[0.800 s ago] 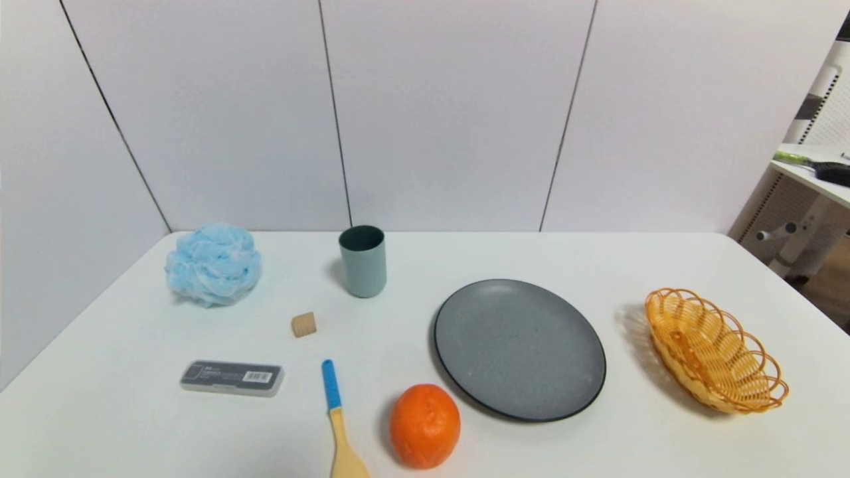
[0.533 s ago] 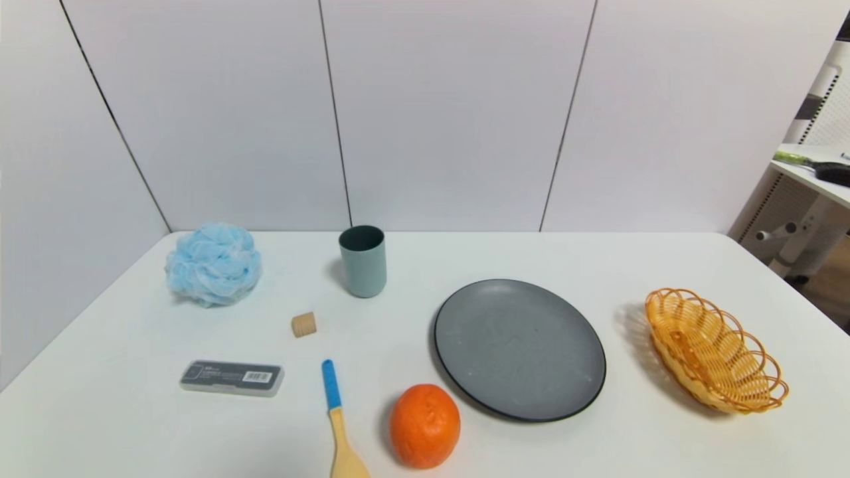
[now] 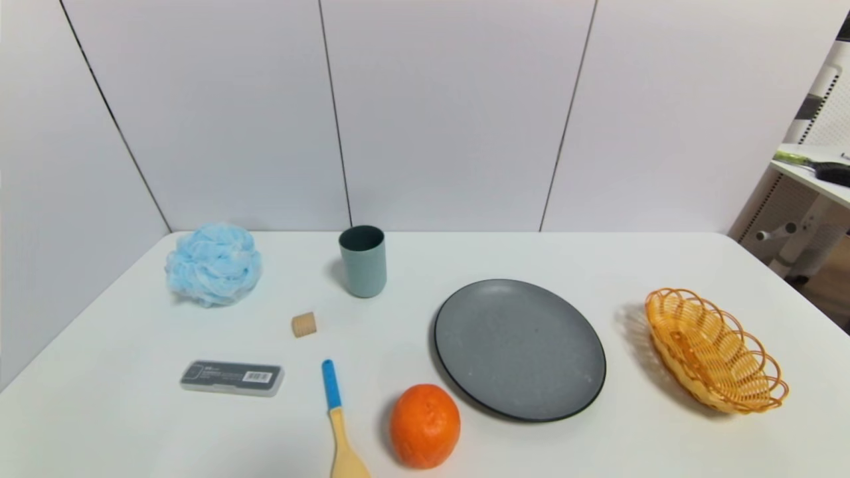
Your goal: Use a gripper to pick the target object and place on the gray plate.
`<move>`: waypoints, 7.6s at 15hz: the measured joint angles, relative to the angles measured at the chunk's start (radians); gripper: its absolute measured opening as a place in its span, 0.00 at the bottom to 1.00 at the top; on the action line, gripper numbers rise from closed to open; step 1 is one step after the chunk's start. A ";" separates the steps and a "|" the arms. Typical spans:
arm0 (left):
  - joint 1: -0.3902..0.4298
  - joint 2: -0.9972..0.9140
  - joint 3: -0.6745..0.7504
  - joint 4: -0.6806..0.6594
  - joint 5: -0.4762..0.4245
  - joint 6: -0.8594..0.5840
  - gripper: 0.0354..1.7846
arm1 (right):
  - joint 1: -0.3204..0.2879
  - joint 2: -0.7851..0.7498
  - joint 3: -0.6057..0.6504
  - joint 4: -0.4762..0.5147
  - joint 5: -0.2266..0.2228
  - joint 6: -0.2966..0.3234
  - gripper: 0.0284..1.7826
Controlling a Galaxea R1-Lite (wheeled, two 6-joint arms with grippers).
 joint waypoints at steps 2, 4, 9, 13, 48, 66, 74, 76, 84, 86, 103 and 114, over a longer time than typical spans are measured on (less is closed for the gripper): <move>0.000 0.000 0.000 0.000 -0.005 0.014 0.94 | 0.000 0.000 0.000 0.000 0.000 0.000 0.96; 0.000 0.000 0.000 0.001 -0.005 0.017 0.94 | 0.000 0.000 0.000 0.000 0.000 0.000 0.96; 0.000 0.104 -0.151 0.013 -0.005 0.016 0.94 | 0.000 0.000 0.000 0.000 0.000 0.000 0.96; -0.004 0.374 -0.477 0.029 -0.006 0.019 0.94 | 0.000 0.000 0.000 0.000 0.000 0.000 0.96; 0.090 2.079 -1.626 0.445 -0.006 0.016 0.94 | 0.000 0.000 0.000 0.000 0.000 0.000 0.96; 0.085 1.964 -1.618 0.449 -0.029 0.167 0.43 | 0.000 0.000 0.000 0.000 0.000 0.000 0.96; -0.212 1.640 -1.526 0.393 -0.347 0.271 0.43 | 0.000 0.000 0.000 0.000 0.000 0.000 0.96; -0.353 1.641 -1.522 0.318 -0.356 0.275 0.43 | 0.000 0.000 0.000 0.000 0.000 0.000 0.96; -0.731 1.914 -1.535 0.076 -0.357 0.271 0.42 | 0.000 0.000 0.000 0.000 0.000 0.000 0.96; -0.779 2.012 -1.563 0.025 -0.357 0.269 0.42 | 0.000 0.000 0.000 0.000 0.000 0.000 0.96; -0.827 2.084 -1.629 0.013 -0.316 0.196 0.88 | 0.000 0.000 0.000 0.000 0.000 0.000 0.96; -0.689 1.719 -1.520 0.024 -0.098 0.179 0.94 | 0.000 0.000 0.000 0.000 0.000 0.000 0.96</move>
